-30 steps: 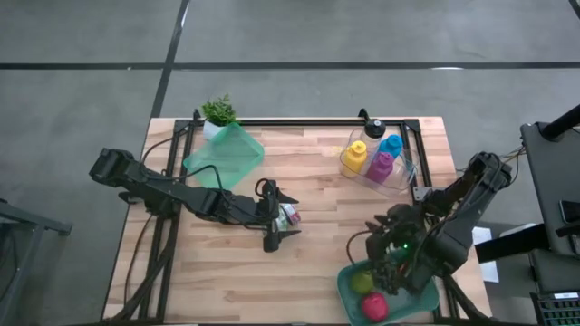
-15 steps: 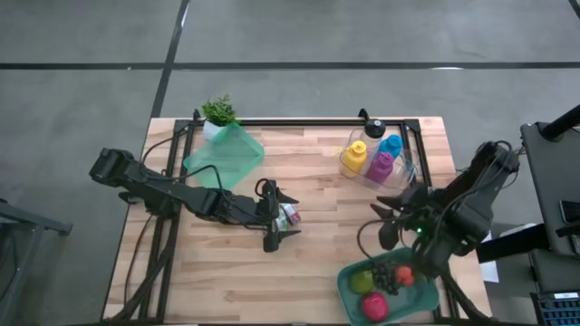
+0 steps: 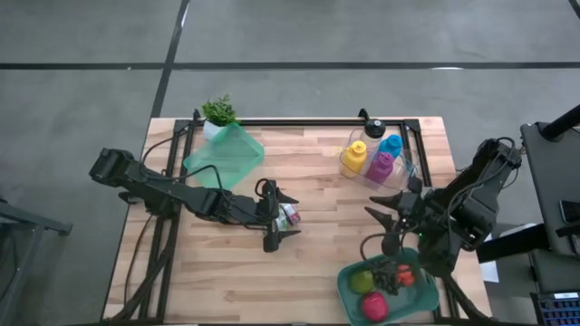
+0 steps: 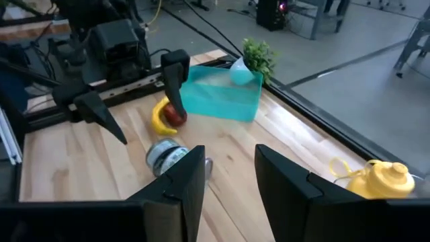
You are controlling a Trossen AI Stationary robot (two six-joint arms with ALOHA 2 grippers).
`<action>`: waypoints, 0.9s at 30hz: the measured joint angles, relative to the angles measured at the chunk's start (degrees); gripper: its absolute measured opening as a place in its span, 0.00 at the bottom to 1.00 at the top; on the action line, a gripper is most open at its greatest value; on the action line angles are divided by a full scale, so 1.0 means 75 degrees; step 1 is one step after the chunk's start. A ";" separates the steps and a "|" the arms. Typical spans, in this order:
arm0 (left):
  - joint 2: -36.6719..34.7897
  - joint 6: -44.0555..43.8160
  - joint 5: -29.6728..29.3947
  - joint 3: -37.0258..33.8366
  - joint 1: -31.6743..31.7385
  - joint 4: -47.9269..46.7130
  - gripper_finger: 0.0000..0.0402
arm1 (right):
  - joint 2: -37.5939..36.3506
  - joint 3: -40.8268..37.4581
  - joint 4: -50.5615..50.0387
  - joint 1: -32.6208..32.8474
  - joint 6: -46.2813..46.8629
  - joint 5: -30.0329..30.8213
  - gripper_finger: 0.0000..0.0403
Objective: Pick & Place Food Item
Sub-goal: Put the red apple into the dark green bin
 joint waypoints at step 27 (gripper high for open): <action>0.0000 0.0000 0.0000 0.0002 0.0002 0.0000 1.00 | 0.0098 -0.0035 0.0035 0.0000 -0.0169 0.0007 0.31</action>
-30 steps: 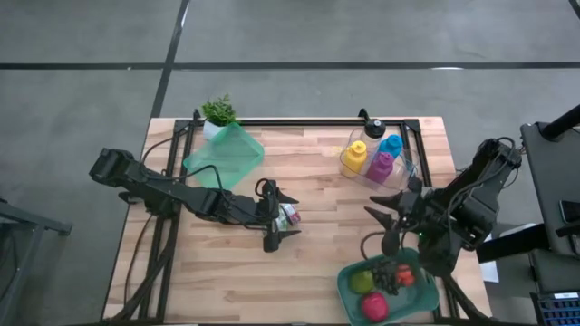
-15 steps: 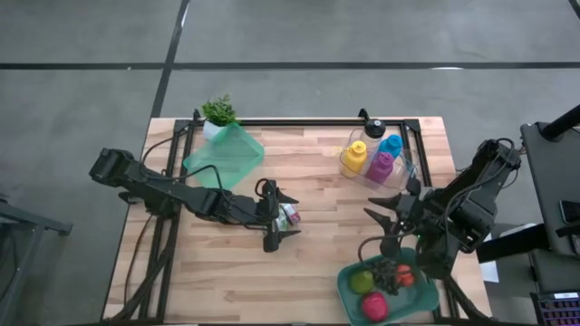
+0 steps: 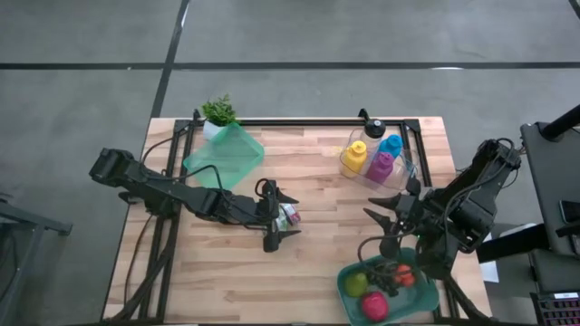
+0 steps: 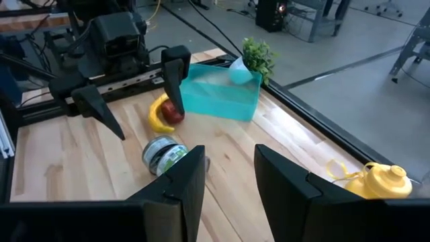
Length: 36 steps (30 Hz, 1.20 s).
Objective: Pick & Place Food Item
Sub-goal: Put the red apple into the dark green bin
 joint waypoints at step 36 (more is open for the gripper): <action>-0.2358 -0.4413 0.1285 0.1264 -0.0017 -0.9938 1.00 | 0.0003 0.0003 0.0034 0.0000 0.0000 0.0003 0.31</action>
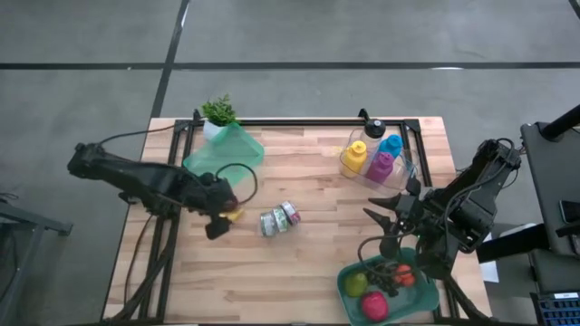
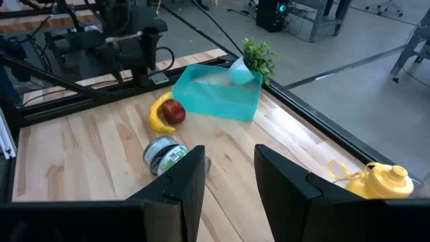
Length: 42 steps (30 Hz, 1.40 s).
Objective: Pick & Place Food Item
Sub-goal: Put the red apple into the dark green bin
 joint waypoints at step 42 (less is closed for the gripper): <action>-0.0043 0.2402 0.0144 -0.2733 0.1268 0.1655 1.00 | 0.0000 0.0000 0.0000 0.0000 0.0000 -0.0003 0.31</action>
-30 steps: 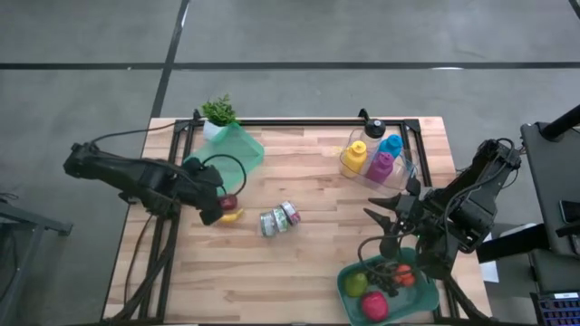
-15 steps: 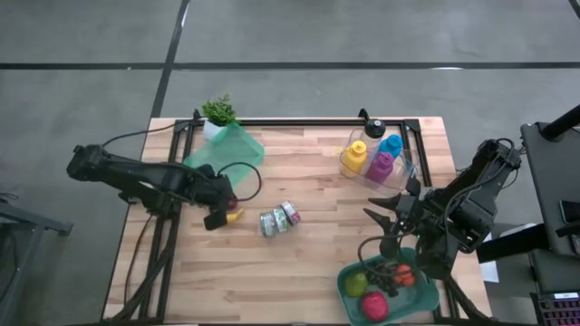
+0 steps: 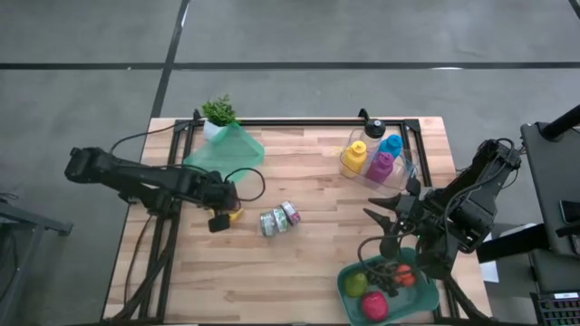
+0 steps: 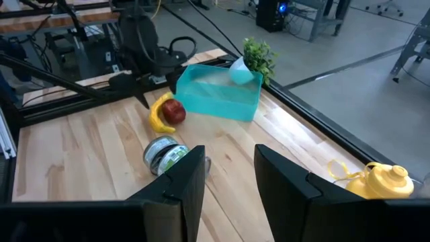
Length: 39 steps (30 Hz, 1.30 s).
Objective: Pick & Place Food Item
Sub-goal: Put the red apple into the dark green bin
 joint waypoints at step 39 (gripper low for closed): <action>-0.0006 0.0957 0.0225 -0.1743 0.1754 0.1980 0.90 | 0.0003 0.0000 0.0000 0.0000 -0.0001 0.0000 0.31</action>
